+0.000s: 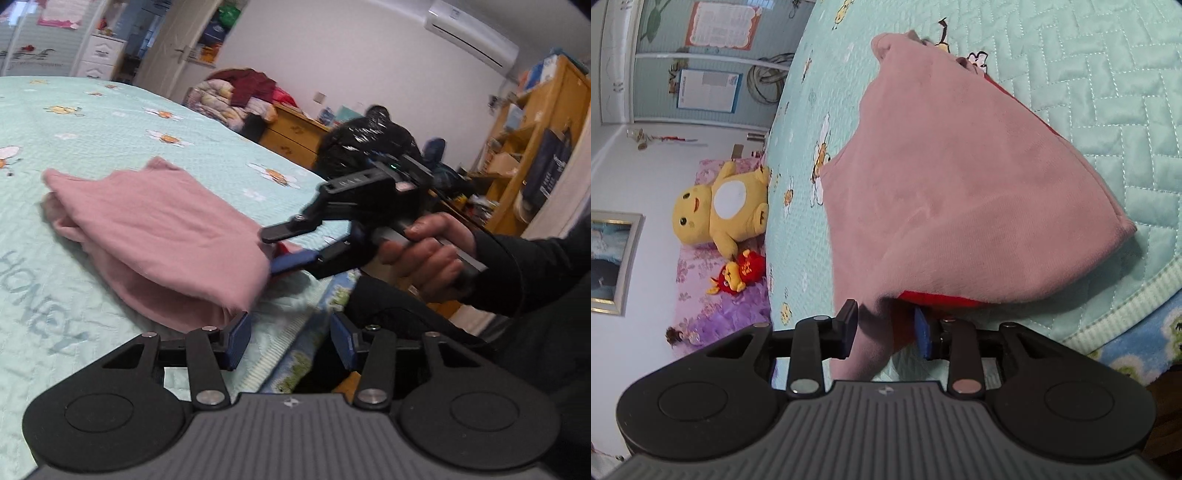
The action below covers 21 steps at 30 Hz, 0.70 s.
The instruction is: Fold clothes
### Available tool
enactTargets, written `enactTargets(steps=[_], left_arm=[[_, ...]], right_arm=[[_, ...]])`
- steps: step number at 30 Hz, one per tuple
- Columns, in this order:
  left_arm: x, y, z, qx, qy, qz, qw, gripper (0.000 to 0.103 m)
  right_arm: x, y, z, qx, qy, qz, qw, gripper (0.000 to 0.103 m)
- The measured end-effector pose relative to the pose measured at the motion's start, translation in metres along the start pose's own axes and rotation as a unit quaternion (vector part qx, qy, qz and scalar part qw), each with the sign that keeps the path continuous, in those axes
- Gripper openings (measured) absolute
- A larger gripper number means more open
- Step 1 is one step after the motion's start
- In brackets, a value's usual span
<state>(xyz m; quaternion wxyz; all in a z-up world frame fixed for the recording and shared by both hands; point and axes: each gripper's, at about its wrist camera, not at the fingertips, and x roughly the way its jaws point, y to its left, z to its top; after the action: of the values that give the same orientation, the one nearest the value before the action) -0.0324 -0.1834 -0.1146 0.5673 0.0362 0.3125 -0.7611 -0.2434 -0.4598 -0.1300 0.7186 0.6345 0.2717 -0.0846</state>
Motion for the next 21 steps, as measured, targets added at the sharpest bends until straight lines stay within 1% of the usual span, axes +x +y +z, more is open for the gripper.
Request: enactTargets(steps=[1,2,5,8,9,11,12,13,15,17,18,20,21], left_arm=[[0.001,0.003,0.001,-0.005,-0.002,0.01,0.9999,0.049],[0.002,0.007,0.003,-0.01,-0.006,0.019,0.9997,0.049],[0.006,0.016,0.008,-0.026,-0.016,0.038,0.9988,0.054],[0.019,0.018,0.011,-0.031,-0.009,0.045,0.9984,0.054],[0.025,0.018,0.01,-0.032,-0.001,0.048,0.9983,0.054],[0.04,0.016,0.005,-0.028,0.03,0.06,0.9973,0.053],[0.046,0.012,0.001,-0.017,0.05,0.073,0.9959,0.049],[0.049,0.009,-0.003,-0.008,0.066,0.082,0.9944,0.048],[0.045,0.0,-0.01,0.005,0.084,0.094,0.992,0.047],[0.031,-0.005,-0.013,0.007,0.089,0.105,0.9904,0.046],[0.025,-0.007,-0.013,0.006,0.085,0.112,0.99,0.045],[0.014,-0.012,-0.007,0.002,0.066,0.128,0.9896,0.045],[0.009,-0.014,-0.004,0.0,0.056,0.135,0.9892,0.045]], right_arm=[[-0.001,0.001,-0.001,-0.004,0.001,0.0,1.0,0.042],[-0.002,0.003,-0.003,-0.007,0.001,0.001,1.0,0.043],[-0.008,0.01,-0.008,-0.022,0.001,0.009,1.0,0.044],[-0.016,0.02,-0.011,-0.052,-0.001,0.008,0.999,0.044],[-0.019,0.023,-0.012,-0.061,-0.002,0.006,0.998,0.044],[-0.022,0.022,-0.014,-0.064,-0.007,0.005,0.998,0.044],[-0.024,0.021,-0.014,-0.065,-0.009,0.004,0.998,0.045],[-0.026,0.02,-0.015,-0.066,-0.012,0.004,0.998,0.045],[-0.03,0.018,-0.016,-0.067,-0.016,0.003,0.998,0.045],[-0.037,0.021,-0.016,-0.091,-0.033,-0.007,0.995,0.045],[-0.041,0.023,-0.016,-0.104,-0.042,-0.012,0.994,0.045],[-0.045,0.024,-0.014,-0.127,-0.065,-0.027,0.989,0.049],[-0.044,0.022,-0.014,-0.137,-0.069,-0.042,0.987,0.051]])
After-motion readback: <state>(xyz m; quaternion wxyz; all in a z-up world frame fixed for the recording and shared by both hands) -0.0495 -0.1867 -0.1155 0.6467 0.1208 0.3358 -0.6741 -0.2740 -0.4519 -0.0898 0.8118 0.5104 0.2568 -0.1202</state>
